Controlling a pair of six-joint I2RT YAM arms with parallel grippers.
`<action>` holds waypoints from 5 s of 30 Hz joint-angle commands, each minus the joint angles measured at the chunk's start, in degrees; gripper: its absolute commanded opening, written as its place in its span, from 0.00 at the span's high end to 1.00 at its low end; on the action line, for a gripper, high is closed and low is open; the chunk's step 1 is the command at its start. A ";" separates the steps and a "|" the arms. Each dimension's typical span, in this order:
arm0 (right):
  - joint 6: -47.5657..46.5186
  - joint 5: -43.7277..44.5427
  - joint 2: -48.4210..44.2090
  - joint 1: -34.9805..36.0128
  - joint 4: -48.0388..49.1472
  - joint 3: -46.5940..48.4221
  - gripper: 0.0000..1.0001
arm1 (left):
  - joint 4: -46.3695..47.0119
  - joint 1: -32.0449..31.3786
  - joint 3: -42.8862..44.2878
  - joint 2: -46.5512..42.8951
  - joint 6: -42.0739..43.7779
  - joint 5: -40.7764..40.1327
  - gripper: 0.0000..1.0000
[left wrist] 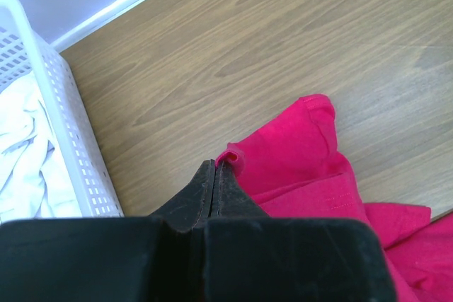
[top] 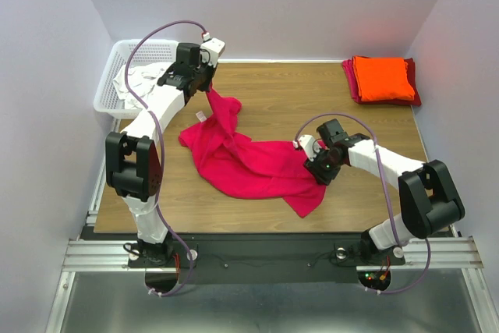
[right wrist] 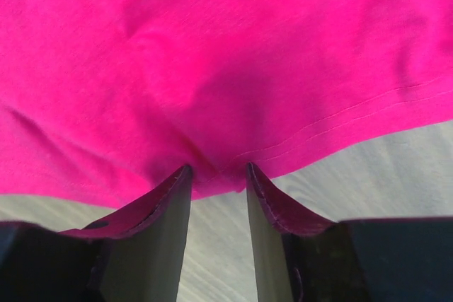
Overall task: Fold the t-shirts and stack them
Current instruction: Flatten the tshirt out
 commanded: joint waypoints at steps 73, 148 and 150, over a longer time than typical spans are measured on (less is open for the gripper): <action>-0.76 18.20 -9.97 -21.09 10.32 41.50 0.99 | 5.72 9.52 19.04 -17.50 -8.75 -7.17 1.00; -7.00 3.70 11.29 -22.68 51.89 32.64 0.99 | 57.33 13.29 -27.62 -15.32 -5.93 7.67 1.00; -8.14 3.26 10.77 -22.68 51.72 29.40 0.99 | 53.22 13.38 -28.33 -15.32 -4.71 8.46 1.00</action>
